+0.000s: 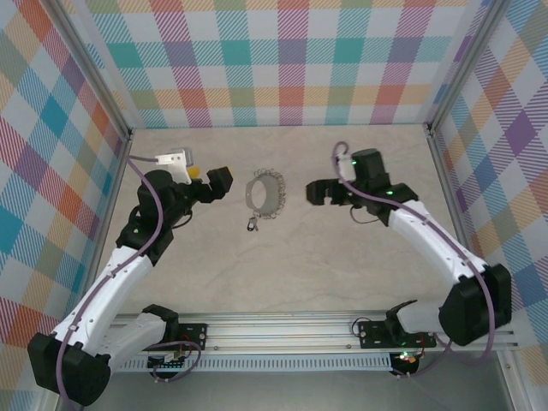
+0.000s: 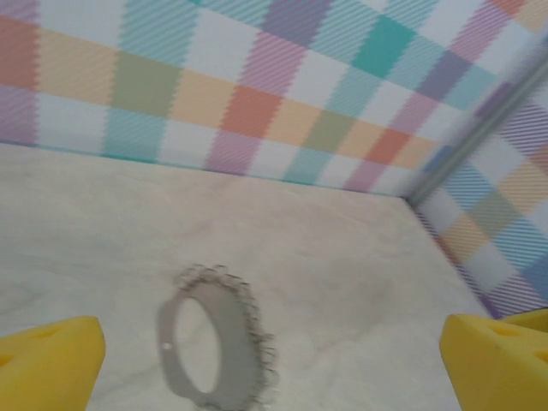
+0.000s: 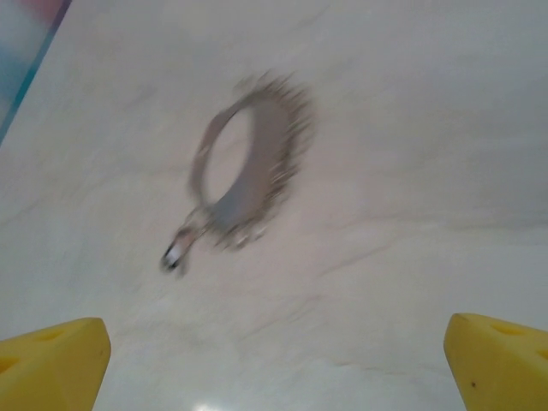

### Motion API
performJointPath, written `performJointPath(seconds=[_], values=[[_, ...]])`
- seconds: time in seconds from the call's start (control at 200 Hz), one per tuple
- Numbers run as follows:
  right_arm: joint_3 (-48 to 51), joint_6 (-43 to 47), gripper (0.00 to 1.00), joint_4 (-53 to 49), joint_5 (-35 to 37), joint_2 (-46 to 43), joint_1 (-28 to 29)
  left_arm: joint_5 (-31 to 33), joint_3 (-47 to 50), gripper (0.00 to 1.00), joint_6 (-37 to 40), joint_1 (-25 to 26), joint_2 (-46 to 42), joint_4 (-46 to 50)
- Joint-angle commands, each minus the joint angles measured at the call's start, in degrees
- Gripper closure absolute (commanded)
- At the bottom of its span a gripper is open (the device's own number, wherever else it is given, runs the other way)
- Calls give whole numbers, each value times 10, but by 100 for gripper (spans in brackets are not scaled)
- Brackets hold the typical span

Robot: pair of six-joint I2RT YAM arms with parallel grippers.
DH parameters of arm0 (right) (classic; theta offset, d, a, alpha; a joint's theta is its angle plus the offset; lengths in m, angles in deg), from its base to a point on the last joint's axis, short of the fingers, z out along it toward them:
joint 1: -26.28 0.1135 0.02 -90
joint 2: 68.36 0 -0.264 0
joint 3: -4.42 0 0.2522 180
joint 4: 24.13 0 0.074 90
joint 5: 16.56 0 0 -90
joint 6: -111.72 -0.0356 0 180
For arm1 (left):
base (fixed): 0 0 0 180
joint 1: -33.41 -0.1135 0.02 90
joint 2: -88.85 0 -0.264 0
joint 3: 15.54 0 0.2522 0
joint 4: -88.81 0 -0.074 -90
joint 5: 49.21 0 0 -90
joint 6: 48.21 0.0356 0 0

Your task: Put the keys on the keyring

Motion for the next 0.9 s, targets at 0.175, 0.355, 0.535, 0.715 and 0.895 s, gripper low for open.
performJointPath(seconds=[0.175,0.355,0.535,0.715,0.895], values=[[80,-17,0,164,289,-34,-114,185,56,0,111,-7,22,-57],[129,32,0,257,356,22,-139,213,110,0,207,-27,44,-140],[173,72,0,321,355,83,-143,194,157,0,205,-74,75,-183],[244,119,0,449,320,95,-144,179,216,0,201,-95,129,-271],[306,144,0,529,265,83,-144,157,290,0,187,-111,242,-467]])
